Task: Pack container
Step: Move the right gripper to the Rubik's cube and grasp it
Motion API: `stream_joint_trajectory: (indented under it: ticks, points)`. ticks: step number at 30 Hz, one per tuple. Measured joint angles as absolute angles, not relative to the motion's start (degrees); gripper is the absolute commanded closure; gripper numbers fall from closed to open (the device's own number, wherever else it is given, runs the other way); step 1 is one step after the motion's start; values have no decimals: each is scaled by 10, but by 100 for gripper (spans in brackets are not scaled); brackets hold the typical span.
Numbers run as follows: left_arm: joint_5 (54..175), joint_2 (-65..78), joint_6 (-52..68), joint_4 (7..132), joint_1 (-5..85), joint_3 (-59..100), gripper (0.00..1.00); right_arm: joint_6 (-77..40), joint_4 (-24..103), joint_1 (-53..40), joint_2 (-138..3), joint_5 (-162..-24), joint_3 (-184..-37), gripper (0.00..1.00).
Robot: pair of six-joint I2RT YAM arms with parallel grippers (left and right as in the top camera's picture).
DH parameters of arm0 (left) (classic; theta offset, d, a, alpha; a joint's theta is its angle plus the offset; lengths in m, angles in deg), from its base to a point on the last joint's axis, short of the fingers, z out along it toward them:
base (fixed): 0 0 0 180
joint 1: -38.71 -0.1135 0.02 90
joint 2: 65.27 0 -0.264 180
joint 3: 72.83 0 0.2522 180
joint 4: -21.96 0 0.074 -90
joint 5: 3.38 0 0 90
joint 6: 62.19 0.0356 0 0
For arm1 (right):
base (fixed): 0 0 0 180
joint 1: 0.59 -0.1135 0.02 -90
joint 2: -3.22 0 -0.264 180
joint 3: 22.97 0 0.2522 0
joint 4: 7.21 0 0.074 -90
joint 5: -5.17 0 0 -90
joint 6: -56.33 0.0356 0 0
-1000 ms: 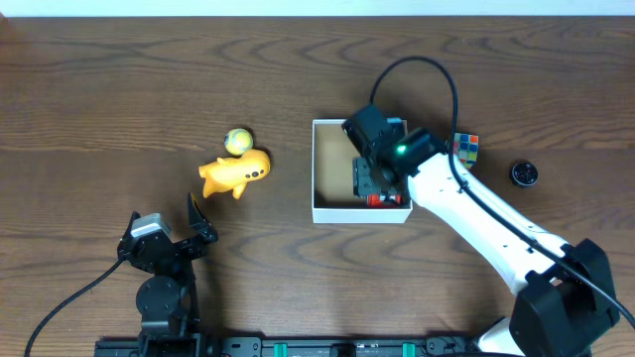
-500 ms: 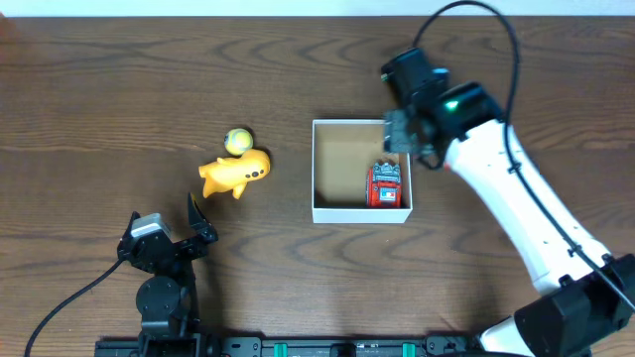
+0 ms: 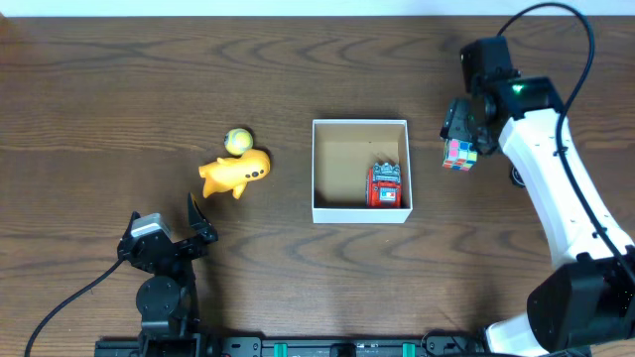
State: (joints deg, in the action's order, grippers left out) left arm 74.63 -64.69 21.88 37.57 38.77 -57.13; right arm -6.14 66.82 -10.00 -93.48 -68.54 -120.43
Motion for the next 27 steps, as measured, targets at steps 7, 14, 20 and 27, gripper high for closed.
stream_joint_trajectory:
  ticks: [7, 14, 20, 27]
  points:
    - [746, -647, 219, 376, 388, -571, 2, -78, 589, -95, -936, -690, -1135, 18]
    - [746, -647, 219, 376, 388, -571, 2, -89, 557, -89, -936, -690, -1127, 7]
    - [746, -647, 219, 376, 388, -571, 2, -116, 487, -89, -936, -700, -1095, 1]
    - [746, -647, 219, 376, 388, -571, 2, -150, 405, -71, -936, -709, -1041, 1]
